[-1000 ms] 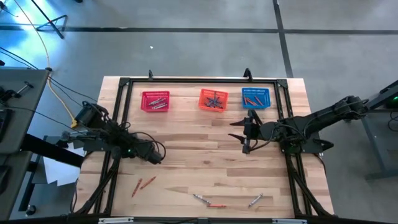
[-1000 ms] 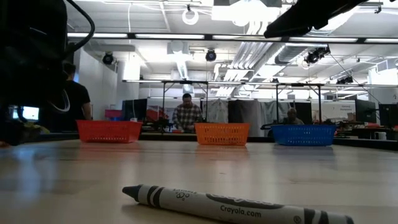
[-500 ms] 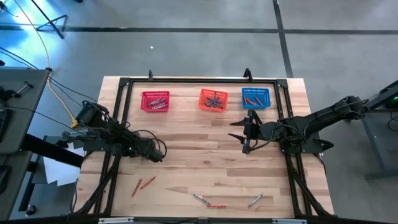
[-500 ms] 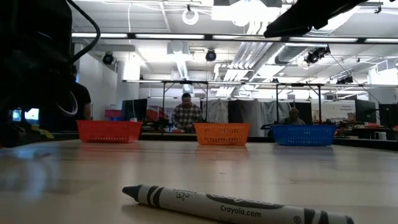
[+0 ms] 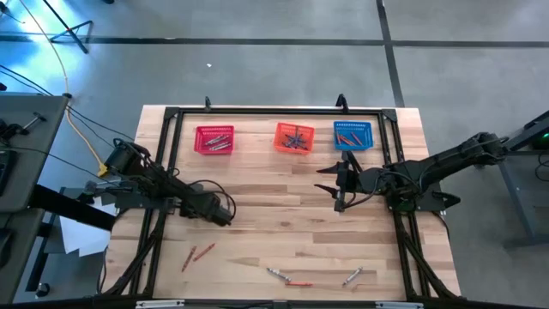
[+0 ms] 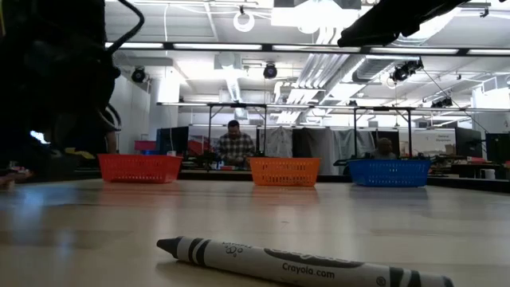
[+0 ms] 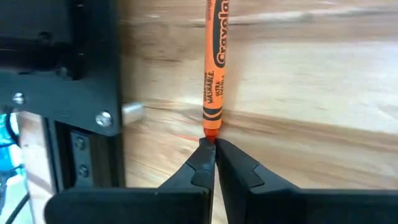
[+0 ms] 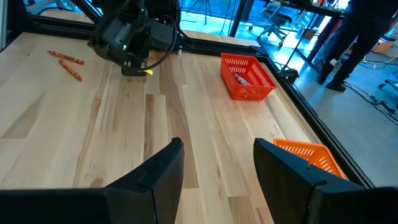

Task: Sort crayons
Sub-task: Put the orange crayon into the blue bin

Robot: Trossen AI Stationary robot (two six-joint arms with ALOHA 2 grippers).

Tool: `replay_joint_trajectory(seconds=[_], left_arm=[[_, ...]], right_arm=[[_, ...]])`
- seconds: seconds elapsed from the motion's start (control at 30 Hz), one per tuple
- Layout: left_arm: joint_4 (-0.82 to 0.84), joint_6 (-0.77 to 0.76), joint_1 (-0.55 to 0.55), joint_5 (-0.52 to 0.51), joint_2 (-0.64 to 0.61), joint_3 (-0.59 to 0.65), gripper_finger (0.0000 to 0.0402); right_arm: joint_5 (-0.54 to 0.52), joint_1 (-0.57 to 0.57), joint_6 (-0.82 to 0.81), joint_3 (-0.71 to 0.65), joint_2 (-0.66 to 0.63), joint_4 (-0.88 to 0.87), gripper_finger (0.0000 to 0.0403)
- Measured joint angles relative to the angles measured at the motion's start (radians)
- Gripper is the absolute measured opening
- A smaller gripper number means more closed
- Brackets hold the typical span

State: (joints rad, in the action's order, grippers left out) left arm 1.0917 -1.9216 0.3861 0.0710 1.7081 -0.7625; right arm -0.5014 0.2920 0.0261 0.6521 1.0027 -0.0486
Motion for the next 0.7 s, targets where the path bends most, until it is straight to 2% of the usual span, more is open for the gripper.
replay_joint_trajectory(seconds=[0.43, 0.7], left_arm=[[-0.014, 0.102, 0.031, -0.127, 0.000, -0.166, 0.0000], [0.002, 0.119, 0.036, -0.161, 0.000, -0.171, 0.0001]], right_arm=[[0.000, 0.000, 0.000, 0.000, 0.000, 0.000, 0.0188], [0.000, 0.000, 0.000, 0.000, 0.000, 0.000, 0.0188]])
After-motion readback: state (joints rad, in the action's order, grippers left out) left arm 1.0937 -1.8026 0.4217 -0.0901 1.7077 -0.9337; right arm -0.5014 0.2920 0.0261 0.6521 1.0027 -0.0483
